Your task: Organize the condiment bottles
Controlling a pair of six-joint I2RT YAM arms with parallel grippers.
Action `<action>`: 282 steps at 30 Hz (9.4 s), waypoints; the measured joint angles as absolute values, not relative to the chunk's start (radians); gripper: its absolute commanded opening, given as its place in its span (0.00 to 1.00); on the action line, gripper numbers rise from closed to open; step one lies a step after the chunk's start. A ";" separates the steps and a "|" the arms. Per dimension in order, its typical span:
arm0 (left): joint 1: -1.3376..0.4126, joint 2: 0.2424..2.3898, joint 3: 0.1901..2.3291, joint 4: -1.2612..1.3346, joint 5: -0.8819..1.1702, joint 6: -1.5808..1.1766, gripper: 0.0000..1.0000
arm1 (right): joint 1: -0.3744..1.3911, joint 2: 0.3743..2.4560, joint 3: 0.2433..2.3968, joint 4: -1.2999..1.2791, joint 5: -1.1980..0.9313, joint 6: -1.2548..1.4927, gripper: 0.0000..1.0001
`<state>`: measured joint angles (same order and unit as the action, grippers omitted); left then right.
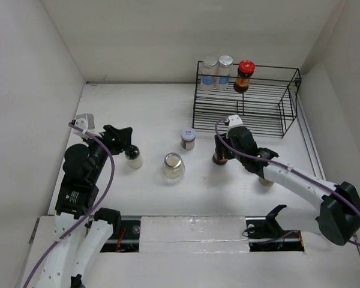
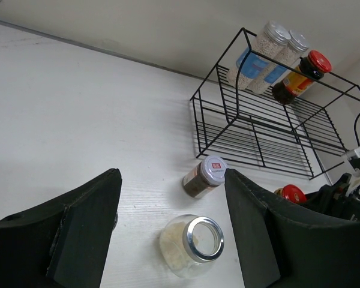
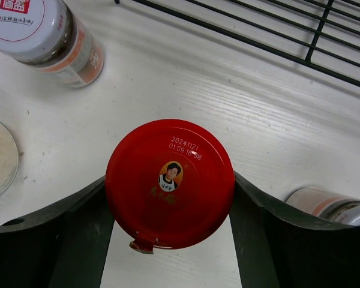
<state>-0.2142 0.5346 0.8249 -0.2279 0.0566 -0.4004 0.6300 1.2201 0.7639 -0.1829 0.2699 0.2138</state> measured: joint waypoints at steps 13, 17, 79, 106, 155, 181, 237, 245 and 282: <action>-0.214 0.535 0.825 -0.227 0.062 -0.400 0.65 | 0.403 1.055 1.210 -0.244 0.224 0.153 0.40; -0.214 0.535 0.825 -0.228 0.064 -0.400 0.65 | 0.242 1.201 1.435 -0.224 0.207 0.135 0.37; -0.214 0.528 0.825 -0.229 0.077 -0.400 0.60 | 0.157 0.613 0.668 -0.352 0.450 0.395 0.58; -0.274 0.352 0.825 -0.237 0.028 -0.400 0.65 | 0.376 0.760 0.664 -0.765 0.535 0.722 0.33; -0.253 0.519 0.828 -0.252 0.046 -0.396 0.66 | 0.447 1.910 2.057 -0.493 0.202 0.155 0.11; -0.253 0.530 0.828 -0.252 0.051 -0.389 0.69 | 0.561 1.716 1.750 -0.414 0.278 0.070 0.88; -0.253 0.582 0.827 -0.252 0.045 -0.390 0.69 | 0.792 1.234 1.227 -0.117 0.137 -0.017 0.48; -0.253 0.581 0.827 -0.252 0.045 -0.390 0.69 | 0.460 1.352 1.445 -0.226 0.106 -0.067 0.48; -0.253 0.582 0.827 -0.252 0.045 -0.389 0.69 | 0.301 1.703 1.513 -0.121 0.024 -0.054 0.99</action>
